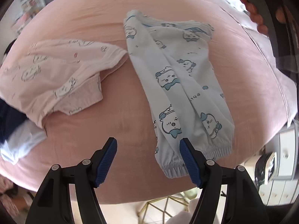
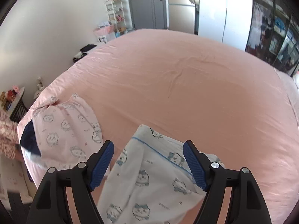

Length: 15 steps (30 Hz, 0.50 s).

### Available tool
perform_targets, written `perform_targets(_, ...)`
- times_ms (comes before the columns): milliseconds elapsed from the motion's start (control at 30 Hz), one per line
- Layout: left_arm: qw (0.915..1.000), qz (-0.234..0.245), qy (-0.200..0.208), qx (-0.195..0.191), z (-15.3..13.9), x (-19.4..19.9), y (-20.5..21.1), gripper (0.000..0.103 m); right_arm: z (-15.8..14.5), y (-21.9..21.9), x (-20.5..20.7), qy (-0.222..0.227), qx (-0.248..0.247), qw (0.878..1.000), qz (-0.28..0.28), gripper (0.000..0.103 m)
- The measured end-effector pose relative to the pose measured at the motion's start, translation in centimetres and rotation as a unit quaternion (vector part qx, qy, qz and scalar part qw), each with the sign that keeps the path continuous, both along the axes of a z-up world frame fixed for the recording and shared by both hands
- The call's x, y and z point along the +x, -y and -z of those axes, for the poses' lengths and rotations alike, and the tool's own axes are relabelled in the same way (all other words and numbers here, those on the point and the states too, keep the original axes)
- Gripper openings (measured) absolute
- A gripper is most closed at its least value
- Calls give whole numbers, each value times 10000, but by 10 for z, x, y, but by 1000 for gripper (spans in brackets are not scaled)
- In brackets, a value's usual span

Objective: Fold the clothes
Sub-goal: 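Open both grippers and release the folded pants, then move both grippers to the cuff end of the folded pants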

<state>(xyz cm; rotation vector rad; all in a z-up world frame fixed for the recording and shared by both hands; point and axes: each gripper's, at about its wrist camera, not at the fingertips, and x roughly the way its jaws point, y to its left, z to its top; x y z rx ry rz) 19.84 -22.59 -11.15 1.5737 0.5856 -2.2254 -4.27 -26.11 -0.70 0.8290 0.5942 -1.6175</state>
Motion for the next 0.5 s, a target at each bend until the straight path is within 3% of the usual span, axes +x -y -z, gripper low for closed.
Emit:
perform_targets(67,9999,141,2,-30,-8,-25,-6,68,-3,-25,1,-221,-19,9997,-107,76)
perform_targets(200,9970,564,206,-494,-4,-43,-7,68,2,-71,6,-572,162,9980,-235,76)
perform_targets(300,9938,958,239,-512,-7,-33,-12,68,13,-103,18,-973,318,9938,-423,76)
perform_targets(367,9917,1144,216,-550,-8,-30,-15,68,23,-122,29,-1313,445,9884,-622,76)
perform_targets(500,9826,1543,204,-1015,-13,-29,-24,68,44,-153,57,-2061,588,9695,-1190,76)
